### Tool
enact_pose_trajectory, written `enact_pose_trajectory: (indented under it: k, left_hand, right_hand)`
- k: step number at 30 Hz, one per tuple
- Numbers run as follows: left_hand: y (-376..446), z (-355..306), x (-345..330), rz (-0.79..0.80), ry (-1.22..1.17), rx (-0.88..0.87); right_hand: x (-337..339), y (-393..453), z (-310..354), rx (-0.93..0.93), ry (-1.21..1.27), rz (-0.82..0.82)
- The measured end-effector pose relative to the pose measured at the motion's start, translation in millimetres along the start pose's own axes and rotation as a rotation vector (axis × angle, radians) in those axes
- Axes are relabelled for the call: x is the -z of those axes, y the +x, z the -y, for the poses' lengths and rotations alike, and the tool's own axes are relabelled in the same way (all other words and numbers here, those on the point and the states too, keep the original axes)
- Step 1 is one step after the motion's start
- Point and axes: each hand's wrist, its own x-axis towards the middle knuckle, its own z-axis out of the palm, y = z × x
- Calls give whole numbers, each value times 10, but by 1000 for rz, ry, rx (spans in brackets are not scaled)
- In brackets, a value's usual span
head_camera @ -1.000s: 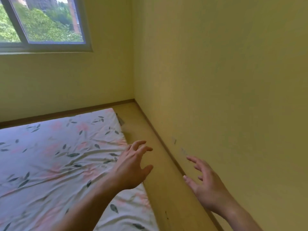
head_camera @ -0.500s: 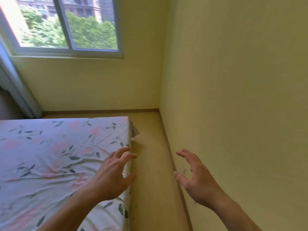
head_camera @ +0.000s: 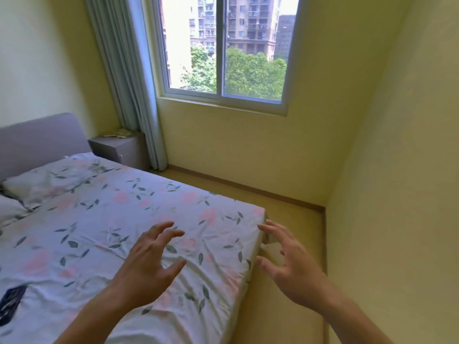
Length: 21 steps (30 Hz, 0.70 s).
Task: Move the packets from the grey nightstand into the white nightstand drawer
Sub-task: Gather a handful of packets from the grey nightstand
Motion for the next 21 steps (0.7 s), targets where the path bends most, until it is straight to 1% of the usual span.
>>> enact_pose_trajectory:
  k: [2, 6, 13, 18, 21]
  left_hand:
    - [498, -83, -102, -5, -17, 8]
    - [1549, -389, -316, 7, -32, -77]
    - [3086, -1149, -832, 63, -56, -207]
    - [4165, -1498, -1325, 87, -33, -204]
    - [4803, -1645, -1561, 80, -4, -156]
  right_hand:
    - [196, 402, -182, -10, -10, 11]
    - [601, 1126, -522, -4, 9, -25]
    - [1246, 2223, -1348, -74, -15, -63]
    - [1716, 3100, -2077, -80, 16, -39]
    - [2053, 3677, -2494, -63, 32, -18]
